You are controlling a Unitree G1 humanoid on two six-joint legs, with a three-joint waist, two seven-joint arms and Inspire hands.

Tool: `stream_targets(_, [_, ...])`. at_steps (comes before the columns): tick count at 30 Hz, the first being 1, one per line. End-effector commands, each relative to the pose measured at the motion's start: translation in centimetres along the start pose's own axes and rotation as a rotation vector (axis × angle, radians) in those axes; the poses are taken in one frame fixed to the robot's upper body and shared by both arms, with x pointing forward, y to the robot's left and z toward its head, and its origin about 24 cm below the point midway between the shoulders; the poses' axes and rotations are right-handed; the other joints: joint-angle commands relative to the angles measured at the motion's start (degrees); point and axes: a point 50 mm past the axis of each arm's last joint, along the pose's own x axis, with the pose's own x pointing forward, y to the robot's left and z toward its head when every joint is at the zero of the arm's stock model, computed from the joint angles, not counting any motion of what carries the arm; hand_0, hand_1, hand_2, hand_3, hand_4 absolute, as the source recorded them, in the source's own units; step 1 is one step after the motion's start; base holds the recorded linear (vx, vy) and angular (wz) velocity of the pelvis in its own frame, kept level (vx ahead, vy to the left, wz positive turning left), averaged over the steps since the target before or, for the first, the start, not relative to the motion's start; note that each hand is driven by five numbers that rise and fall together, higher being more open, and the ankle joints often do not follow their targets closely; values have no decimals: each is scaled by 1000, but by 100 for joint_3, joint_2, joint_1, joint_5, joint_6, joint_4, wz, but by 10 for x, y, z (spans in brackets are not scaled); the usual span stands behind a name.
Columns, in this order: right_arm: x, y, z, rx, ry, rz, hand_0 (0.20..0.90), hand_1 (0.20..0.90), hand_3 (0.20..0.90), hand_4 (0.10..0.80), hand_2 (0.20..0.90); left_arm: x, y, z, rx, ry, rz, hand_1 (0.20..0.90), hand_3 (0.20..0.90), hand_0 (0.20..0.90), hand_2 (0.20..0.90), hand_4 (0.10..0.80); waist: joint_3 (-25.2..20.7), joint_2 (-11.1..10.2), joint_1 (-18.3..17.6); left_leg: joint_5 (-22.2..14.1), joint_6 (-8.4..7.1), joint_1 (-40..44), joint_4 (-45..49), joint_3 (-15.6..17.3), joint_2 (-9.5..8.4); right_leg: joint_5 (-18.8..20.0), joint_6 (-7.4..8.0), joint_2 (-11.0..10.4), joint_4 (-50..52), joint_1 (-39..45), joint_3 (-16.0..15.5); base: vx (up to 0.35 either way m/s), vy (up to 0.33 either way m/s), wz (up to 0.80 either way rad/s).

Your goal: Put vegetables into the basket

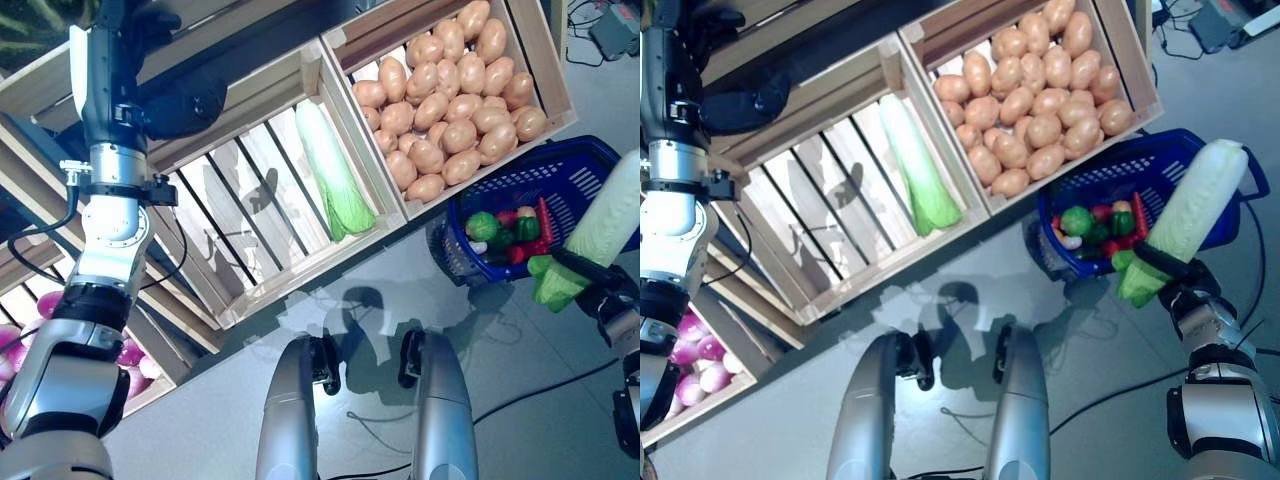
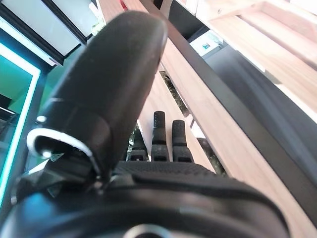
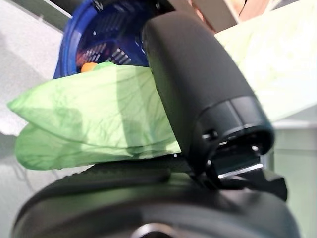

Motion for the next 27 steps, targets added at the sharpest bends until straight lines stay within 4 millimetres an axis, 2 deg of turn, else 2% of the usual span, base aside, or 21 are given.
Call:
stream_targets(1, [-13,-23,69,171,-211,-94,300,300,300,400,300,-23,-42,-14,-16,59,-237,900,900,900,900,800,-256,68,-86,-960,35,-65,321,-71,-90,-446,-601,-108,202,74,-294,-84,14,-1])
stream_targets(2, [-13,-22,73,176,-216,-89,422,422,422,482,422,-23,-44,-12,-21,48,-236,900,900,900,900,800,-251,90,-81,-971,35,-182,410,-74,-107,-455,-608,-120,297,-55,-272,-86,19,-1])
stream_targets(3, [-14,-19,79,182,-225,-81,787,787,787,725,787,-22,-45,-9,-30,34,-236,900,900,900,900,800,-241,112,-79,-981,30,-292,494,-68,-121,-462,-614,-129,385,-179,-250,-60,19,-4])
stream_targets(4, [-14,-17,83,188,-234,-73,900,900,900,800,900,-22,-46,-5,-32,21,-234,900,900,900,900,800,-227,130,-74,-991,21,-408,594,-67,-119,-475,-624,-143,477,-296,-233,-50,11,-2])
stream_targets(6, [-16,-13,92,214,-246,-56,900,900,900,800,900,-21,-46,0,-34,-2,-233,900,900,900,900,800,-231,146,-60,-1026,5,-610,791,-63,-77,-517,-642,-159,661,-508,-210,-20,0,-1])
stream_targets(12, [-16,-8,96,239,-215,-34,900,900,900,800,900,-19,-48,8,-27,-26,-254,900,900,900,900,800,-318,85,-8,-1107,6,-917,1094,-108,29,-590,-659,-179,940,-812,-223,-5,-19,-2])
stream_targets(17, [-16,-3,97,220,-198,23,900,900,900,800,900,-18,-50,10,-10,-35,-300,900,900,900,900,800,-389,15,41,-1075,-18,-820,918,-174,32,-532,-608,-123,761,-689,-251,19,-12,1])
stream_targets(18, [-16,-2,98,216,-196,32,900,900,900,800,900,-18,-50,10,-5,-38,-307,900,900,900,900,800,-398,6,42,-1097,17,-920,1043,-172,54,-554,-646,-136,883,-788,-243,43,3,-1])
stream_targets(22, [-16,-4,96,162,-181,37,900,900,900,800,900,-19,-52,9,27,-43,-339,900,900,900,900,800,-465,-34,61,-1033,-18,-710,775,-179,66,-480,-593,-82,630,-585,-257,0,0,0])
stream_targets(23, [-16,-4,96,163,-182,38,900,900,900,800,900,-18,-52,10,27,-45,-339,900,900,900,900,800,-447,-36,60,-1060,14,-800,911,-177,84,-510,-630,-103,760,-674,-253,0,0,0])
stream_targets(25, [-16,-6,96,147,-179,34,900,900,900,800,900,-18,-51,8,27,-39,-342,900,900,900,900,800,-497,-53,75,-1017,-18,-633,697,-190,63,-462,-586,-65,555,-503,-258,17,8,1])
stream_targets(27, [-17,-8,95,142,-174,40,900,900,900,800,900,-18,-51,8,59,-51,-355,900,900,900,900,800,-513,-67,78,-1037,5,-681,791,-195,84,-486,-614,-82,638,-546,-260,23,19,3])
